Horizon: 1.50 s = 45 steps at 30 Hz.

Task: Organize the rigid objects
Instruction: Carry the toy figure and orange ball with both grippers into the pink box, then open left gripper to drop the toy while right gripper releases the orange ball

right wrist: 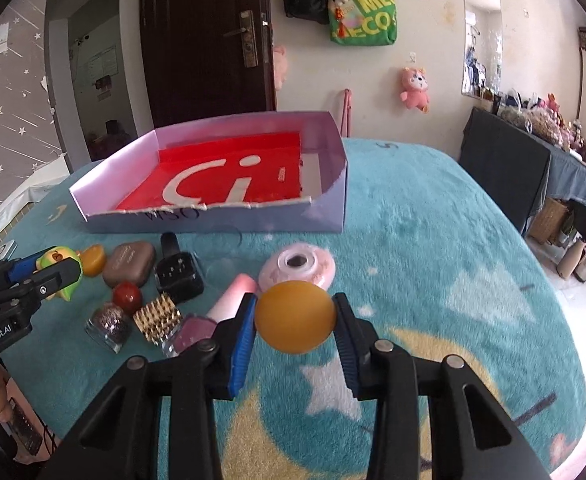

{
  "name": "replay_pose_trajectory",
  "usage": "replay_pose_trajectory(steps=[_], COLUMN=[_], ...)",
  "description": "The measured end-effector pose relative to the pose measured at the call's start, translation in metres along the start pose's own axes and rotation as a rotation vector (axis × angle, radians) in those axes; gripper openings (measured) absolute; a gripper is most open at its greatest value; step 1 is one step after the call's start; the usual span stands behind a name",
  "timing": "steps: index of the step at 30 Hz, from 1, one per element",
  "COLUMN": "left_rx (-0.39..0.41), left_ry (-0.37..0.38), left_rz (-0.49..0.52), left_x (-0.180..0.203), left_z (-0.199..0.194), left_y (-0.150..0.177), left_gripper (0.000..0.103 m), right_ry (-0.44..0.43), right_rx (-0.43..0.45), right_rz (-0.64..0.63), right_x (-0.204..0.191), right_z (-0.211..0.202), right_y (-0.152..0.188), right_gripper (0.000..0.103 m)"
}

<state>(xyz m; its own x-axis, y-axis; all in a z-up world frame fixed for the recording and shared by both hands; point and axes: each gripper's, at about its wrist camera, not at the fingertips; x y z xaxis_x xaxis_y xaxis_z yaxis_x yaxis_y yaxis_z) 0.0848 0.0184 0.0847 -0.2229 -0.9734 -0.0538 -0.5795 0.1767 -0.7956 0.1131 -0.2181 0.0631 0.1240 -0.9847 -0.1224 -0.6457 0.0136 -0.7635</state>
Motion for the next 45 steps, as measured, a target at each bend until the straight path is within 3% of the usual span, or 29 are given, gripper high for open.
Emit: replay_pose_trajectory(steps=[9, 14, 17, 26, 33, 39, 45], left_rx=[-0.005, -0.061, -0.1, -0.247, -0.302, -0.345, -0.337], left_ry=[-0.038, -0.056, -0.052, -0.024, 0.003, 0.018, 0.019], left_rz=[0.07, 0.117, 0.119, 0.134, 0.123, 0.113, 0.131], left_x=[-0.025, -0.035, -0.04, -0.049, -0.051, -0.055, -0.056], left_z=[0.03, 0.06, 0.074, 0.117, 0.134, 0.144, 0.142], left_y=[-0.055, -0.078, -0.083, -0.088, -0.088, -0.085, -0.081], left_gripper=[0.039, 0.039, 0.039, 0.039, 0.039, 0.039, 0.04], right_ry=[-0.067, -0.049, -0.042, -0.033, -0.008, 0.002, 0.007], right_rx=[0.042, -0.014, -0.097, -0.279, -0.379, -0.418, -0.427], right_rz=[-0.064, -0.169, -0.206, -0.266, -0.282, -0.294, -0.311], right_x=[-0.014, -0.034, -0.043, -0.054, -0.052, -0.05, -0.049], right_z=[0.018, 0.059, 0.091, 0.141, 0.162, 0.172, 0.173], right_y=[-0.073, -0.108, -0.12, -0.129, -0.129, -0.128, -0.122], right_gripper=[0.04, 0.04, 0.04, 0.04, 0.04, 0.04, 0.04])
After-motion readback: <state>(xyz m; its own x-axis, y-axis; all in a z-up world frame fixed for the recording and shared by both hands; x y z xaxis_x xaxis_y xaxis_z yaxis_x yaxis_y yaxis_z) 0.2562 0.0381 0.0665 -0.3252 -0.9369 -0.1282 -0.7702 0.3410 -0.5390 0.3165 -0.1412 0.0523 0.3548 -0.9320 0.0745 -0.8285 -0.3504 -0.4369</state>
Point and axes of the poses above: each gripper's, at about its wrist camera, not at the fingertips, and z roughly the way its jaws point, x to its right, y to its underside, and after that the axes turned 7 degrees about z, right-handed
